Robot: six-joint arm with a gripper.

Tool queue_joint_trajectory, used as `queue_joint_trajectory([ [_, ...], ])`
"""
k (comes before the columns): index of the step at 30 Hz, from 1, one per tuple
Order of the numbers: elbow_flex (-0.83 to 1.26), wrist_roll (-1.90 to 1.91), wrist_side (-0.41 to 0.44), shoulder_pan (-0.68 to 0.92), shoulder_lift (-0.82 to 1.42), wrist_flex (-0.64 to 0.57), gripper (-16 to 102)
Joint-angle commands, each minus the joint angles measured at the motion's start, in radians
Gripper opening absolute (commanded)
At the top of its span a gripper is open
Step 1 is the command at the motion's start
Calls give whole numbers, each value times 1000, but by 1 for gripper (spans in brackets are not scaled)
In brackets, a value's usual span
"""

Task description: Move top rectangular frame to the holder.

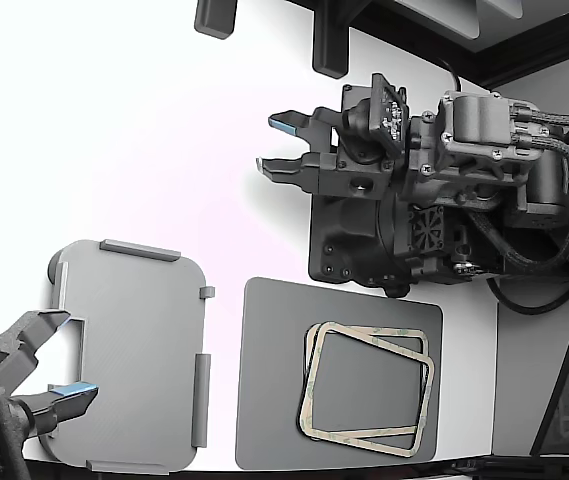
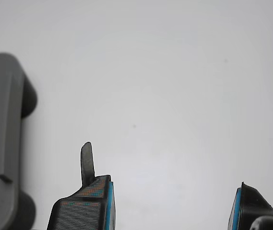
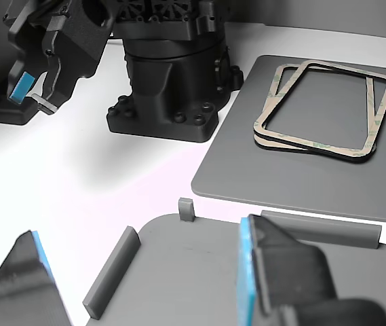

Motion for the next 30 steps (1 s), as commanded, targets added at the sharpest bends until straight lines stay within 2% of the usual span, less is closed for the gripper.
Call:
queue_joint_trajectory([
  [1,-23,20,28,-9,20,-5,100],
  [13,-84,17,23,-11,-40,-8,99],
  [19,-212,-61,-64,0,-144,20,100],
  [20,-239,-81,-78,9,-163,34,97],
  [23,-365,-187,-97,77,-249,130,90],
  [26,-546,-291,-129,150,-385,273,100],
  [30,-744,-322,-86,308,-534,420,100],
])
